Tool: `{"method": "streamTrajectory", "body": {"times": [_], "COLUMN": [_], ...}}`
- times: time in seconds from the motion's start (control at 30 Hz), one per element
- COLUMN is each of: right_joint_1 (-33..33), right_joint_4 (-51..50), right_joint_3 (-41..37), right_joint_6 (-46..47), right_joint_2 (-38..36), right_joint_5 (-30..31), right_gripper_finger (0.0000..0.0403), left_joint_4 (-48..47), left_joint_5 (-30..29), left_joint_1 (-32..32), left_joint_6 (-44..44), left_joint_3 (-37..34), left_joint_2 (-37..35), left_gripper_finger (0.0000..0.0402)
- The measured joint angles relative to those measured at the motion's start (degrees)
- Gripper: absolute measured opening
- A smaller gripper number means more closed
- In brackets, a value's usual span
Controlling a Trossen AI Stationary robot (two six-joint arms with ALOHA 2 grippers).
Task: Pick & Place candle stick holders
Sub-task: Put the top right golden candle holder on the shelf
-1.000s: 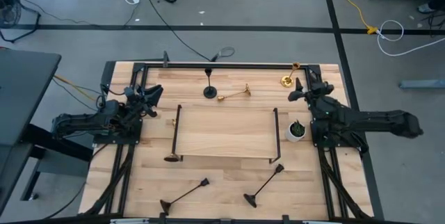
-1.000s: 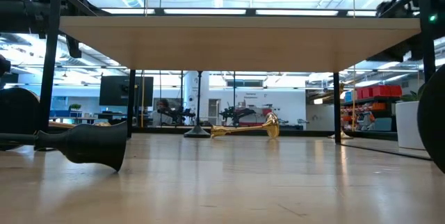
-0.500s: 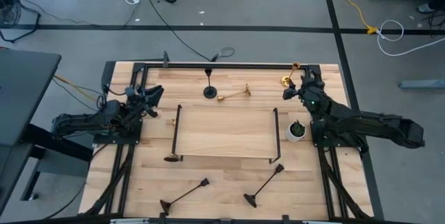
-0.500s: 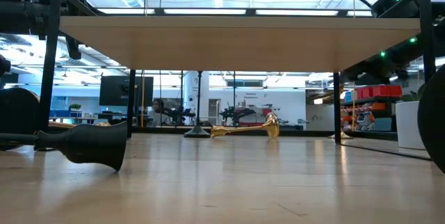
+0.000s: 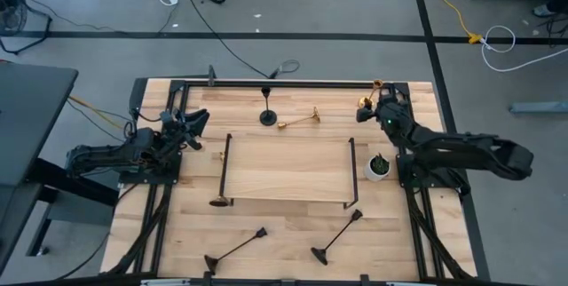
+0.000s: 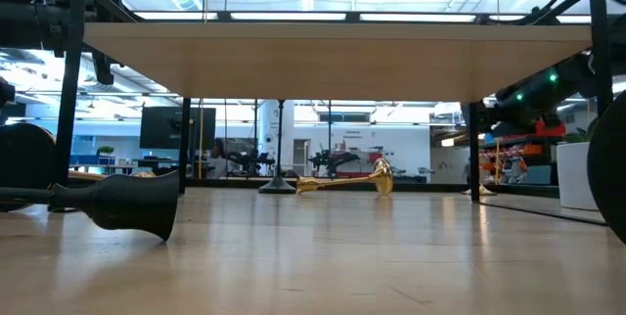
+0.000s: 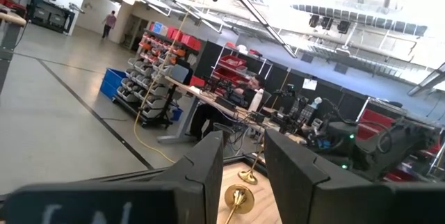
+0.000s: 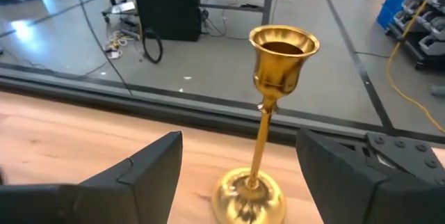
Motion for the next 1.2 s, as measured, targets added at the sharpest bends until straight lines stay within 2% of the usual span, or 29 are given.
{"method": "streamTrajectory", "body": {"times": [0.27, 0.4, 0.57, 0.73, 1.2], "right_joint_1": [-6.3, -6.7, -6.6, -6.6, -6.6], "right_joint_4": [10.2, 12.5, 13.2, 15.3, 20.2], "right_joint_3": [0.0, 0.0, 0.0, 0.0, 0.0], "right_joint_6": [-1.7, -1.5, 1.1, 2.3, 5.5], "right_joint_2": [9.5, 12.2, 13.9, 15.7, 20.0], "right_joint_5": [-4.5, -3.3, -5.2, -1.7, -1.1], "right_gripper_finger": [0.0284, 0.0277, 0.0254, 0.023, 0.016], "left_joint_4": [0.0, 0.0, 0.0, 0.0, 0.0], "left_joint_5": [0.0, 0.0, 0.0, 0.0, 0.0], "left_joint_1": [0.0, 0.0, 0.0, 0.0, 0.0], "left_joint_6": [0.0, 0.0, 0.0, 0.0, 0.0], "left_joint_3": [0.0, 0.0, 0.0, 0.0, 0.0], "left_joint_2": [0.0, 0.0, 0.0, 0.0, 0.0], "left_gripper_finger": [0.0108, 0.0108, 0.0108, 0.0108, 0.0108]}}
